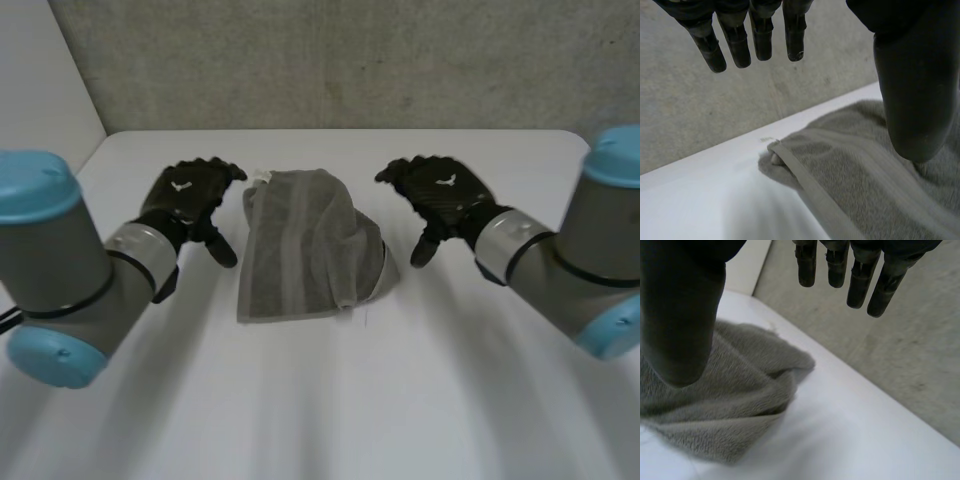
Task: Fold the towel.
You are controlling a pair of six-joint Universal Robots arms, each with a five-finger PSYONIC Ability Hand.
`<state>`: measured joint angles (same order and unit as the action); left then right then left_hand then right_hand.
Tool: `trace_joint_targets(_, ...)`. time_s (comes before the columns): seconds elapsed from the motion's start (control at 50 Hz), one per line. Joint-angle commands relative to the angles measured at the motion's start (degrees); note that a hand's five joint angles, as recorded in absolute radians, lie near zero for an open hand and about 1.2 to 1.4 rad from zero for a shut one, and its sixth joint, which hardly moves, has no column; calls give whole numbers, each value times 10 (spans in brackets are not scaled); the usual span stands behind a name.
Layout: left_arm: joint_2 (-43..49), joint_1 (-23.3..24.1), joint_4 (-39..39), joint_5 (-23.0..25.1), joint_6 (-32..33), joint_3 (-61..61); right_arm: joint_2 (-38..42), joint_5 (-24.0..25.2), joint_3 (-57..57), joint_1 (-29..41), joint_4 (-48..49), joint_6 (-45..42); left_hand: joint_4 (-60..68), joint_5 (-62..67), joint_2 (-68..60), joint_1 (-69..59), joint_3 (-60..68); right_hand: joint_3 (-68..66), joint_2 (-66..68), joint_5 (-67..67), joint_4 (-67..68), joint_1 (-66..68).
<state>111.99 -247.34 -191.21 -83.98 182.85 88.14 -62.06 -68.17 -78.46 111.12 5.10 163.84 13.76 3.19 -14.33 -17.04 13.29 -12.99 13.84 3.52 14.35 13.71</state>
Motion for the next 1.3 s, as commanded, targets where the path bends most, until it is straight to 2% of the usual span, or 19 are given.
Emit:
trace_joint_targets(0.02,70,15,-41,0,65,-14,136,2,101,21,1,10,-38,-25,36,63,-33,30,-38,-35,-44,-37)
trace_joint_targets(0.22,63,16,-48,0,63,-3,254,-5,212,51,2,85,-38,-25,36,63,-33,30,-26,-23,-44,-24)
trace_joint_targets(0.26,53,15,-50,0,63,6,280,-6,241,55,4,99,-38,-25,36,63,-33,30,136,139,-44,138)
trace_joint_targets(0.28,53,15,-50,0,63,6,280,-6,241,55,4,99,-38,-25,36,63,-33,30,137,141,-44,139)
trace_joint_targets(0.32,45,15,-55,-1,62,10,305,-6,269,60,3,103,-38,-25,36,63,-33,30,378,381,-44,380)
trace_joint_targets(0.34,45,15,-55,-1,62,10,305,-6,270,60,3,103,-38,-25,36,63,-33,30,380,383,-44,381)
trace_joint_targets(0.38,38,14,-58,-1,62,14,307,-5,275,61,2,104,-38,-25,36,63,-33,30,611,614,-44,612)
trace_joint_targets(0.46,31,14,-61,-1,61,16,297,-4,274,62,0,105,-38,-25,36,63,-33,30,662,665,-44,663)
trace_joint_targets(0.56,17,12,-60,-3,60,16,236,1,255,63,-5,106,-38,-25,36,63,-33,30,662,665,-44,663)
trace_joint_targets(0.6,0,12,-57,-5,59,18,157,-2,220,63,-4,108,-38,-25,36,63,-33,30,662,665,-44,663)
trace_joint_targets(0.7,-31,13,-52,-5,53,29,39,-14,147,63,-3,122,-38,-25,36,63,-33,30,662,665,-44,663)
trace_joint_targets(0.8,-96,12,-42,-2,45,52,-43,-35,64,67,-19,119,-38,-25,36,63,-33,30,662,665,-44,663)
trace_joint_targets(0.94,-151,12,-26,15,38,93,-46,-29,27,99,-58,94,-38,-23,34,62,-33,30,662,665,-44,663)
trace_joint_targets(1.04,-156,9,-22,36,37,124,36,-32,52,129,-67,28,-38,-23,34,62,-33,30,662,665,-44,663)
trace_joint_targets(1.08,-151,8,-22,41,37,138,97,-40,91,154,-68,-17,-38,-23,34,62,-33,30,37,40,-44,38)
trace_joint_targets(1.12,-148,7,-21,41,37,143,120,-41,106,163,-67,-37,-38,-23,34,62,-33,30,-38,-35,-44,-37)
trace_joint_targets(1.2,-139,6,-21,41,37,148,131,-42,125,167,-64,-61,-38,-23,34,62,-33,30,-38,-35,-44,-37)
trace_joint_targets(1.26,-133,7,-18,41,37,150,94,-50,116,164,-65,-56,-38,-23,34,62,-33,30,-38,-35,-44,-37)
trace_joint_targets(1.3,-133,8,-13,42,38,153,27,-60,77,154,-65,-43,-38,-21,33,60,-33,30,-38,-35,-44,-37)
